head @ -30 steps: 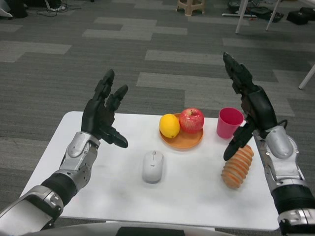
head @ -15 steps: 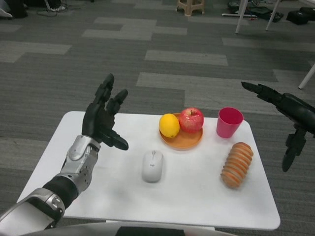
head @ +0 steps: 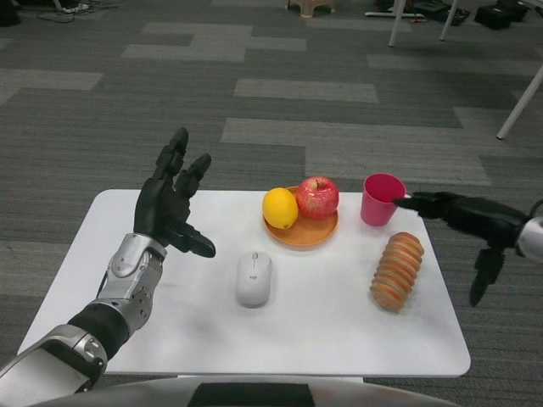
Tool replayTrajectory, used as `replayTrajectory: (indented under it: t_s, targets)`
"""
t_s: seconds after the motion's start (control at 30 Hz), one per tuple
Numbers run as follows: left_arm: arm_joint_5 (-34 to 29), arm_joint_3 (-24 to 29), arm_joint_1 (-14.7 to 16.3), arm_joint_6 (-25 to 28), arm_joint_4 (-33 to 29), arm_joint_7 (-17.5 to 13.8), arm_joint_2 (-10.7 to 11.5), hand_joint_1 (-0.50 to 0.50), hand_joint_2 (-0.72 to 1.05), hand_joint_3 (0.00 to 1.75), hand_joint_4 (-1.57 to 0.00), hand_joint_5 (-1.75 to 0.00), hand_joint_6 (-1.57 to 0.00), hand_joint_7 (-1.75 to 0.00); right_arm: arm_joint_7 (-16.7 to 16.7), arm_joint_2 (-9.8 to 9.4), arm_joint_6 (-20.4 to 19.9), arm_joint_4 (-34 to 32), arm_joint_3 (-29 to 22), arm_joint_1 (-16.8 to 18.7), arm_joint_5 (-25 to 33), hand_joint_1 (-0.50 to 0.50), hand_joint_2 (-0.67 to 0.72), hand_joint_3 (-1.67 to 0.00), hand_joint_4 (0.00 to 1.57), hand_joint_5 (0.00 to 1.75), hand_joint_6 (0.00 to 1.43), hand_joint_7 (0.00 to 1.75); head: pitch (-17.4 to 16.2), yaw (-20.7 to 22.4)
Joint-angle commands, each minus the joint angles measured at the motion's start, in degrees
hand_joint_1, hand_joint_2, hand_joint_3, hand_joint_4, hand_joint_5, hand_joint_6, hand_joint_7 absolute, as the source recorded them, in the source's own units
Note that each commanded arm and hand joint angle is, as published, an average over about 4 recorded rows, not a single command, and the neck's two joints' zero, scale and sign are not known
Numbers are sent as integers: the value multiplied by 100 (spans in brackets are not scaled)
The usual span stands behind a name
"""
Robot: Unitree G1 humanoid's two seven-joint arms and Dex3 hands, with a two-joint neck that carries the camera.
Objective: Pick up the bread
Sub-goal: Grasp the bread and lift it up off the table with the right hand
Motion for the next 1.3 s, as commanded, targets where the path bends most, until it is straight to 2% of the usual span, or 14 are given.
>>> replayTrajectory:
  t_s: [0.03, 0.17, 0.37, 0.43, 0.67, 0.8, 0.93, 1.07, 1.17, 1.3]
  targets:
    - [-10, -1, -49, -70, 25, -17, 30, 50, -37, 9, 0, -41, 0, 0, 13, 126, -251, 238, 7, -115, -229, -38, -22, 0, 0, 0, 0, 0, -12, -33]
    - [-27, -1, -49, -101, 25, -17, 21, 50, -37, 9, 0, -41, 0, 0, -9, 302, -322, 392, 161, -106, -286, -35, -29, 0, 0, 0, 0, 0, -28, -82]
    - [-36, -36, -49, -105, 47, -17, 26, 50, -37, 9, 0, -41, 0, 0, -18, 526, -330, 660, 183, -54, -370, -34, -29, -8, 0, 0, 0, 0, -68, -206]
    - [-56, -62, -63, -105, 73, -17, 30, 50, -37, 9, 0, -41, 0, 0, -27, 568, -322, 772, 179, -45, -390, -35, -29, -6, 0, 0, 0, 0, -88, -234]
    - [-159, -190, -133, -105, 148, -17, 30, 50, -37, 9, 0, -41, 0, 0, -40, 565, -106, 1108, 143, -62, -418, -33, -37, -8, 0, 0, 0, 0, -104, -324]
    - [-163, -207, -150, -105, 170, -17, 30, 50, -37, 4, 0, -41, 0, 0, -40, 482, 65, 1143, 121, -89, -480, -33, -41, -8, 0, 0, 0, 0, -84, -374]
    - [-177, -229, -164, -105, 183, -17, 30, 50, -37, 9, 0, -41, 0, 0, -35, 394, 118, 1130, 187, -102, -629, -33, -45, -8, 0, 0, 0, 0, -43, -434]
    - [-188, -240, -164, -105, 190, -17, 32, 50, -37, 9, 0, -41, 0, 0, -31, 438, 184, 915, 130, -109, -858, -33, -54, -18, 0, 0, 0, 0, 18, -517]
    - [-190, -247, -168, -105, 192, -17, 39, 50, -37, 9, 0, -41, 0, 0, -31, 486, 241, 809, 113, -142, -1051, -33, -54, -30, 0, 0, 0, 0, 13, -512]
    - [-190, -247, -172, -105, 192, -17, 39, 50, -37, 9, 0, -41, 0, 0, -24, 522, 333, 754, 113, -240, -1313, -33, -54, -38, 0, 0, 0, 0, 77, -593]
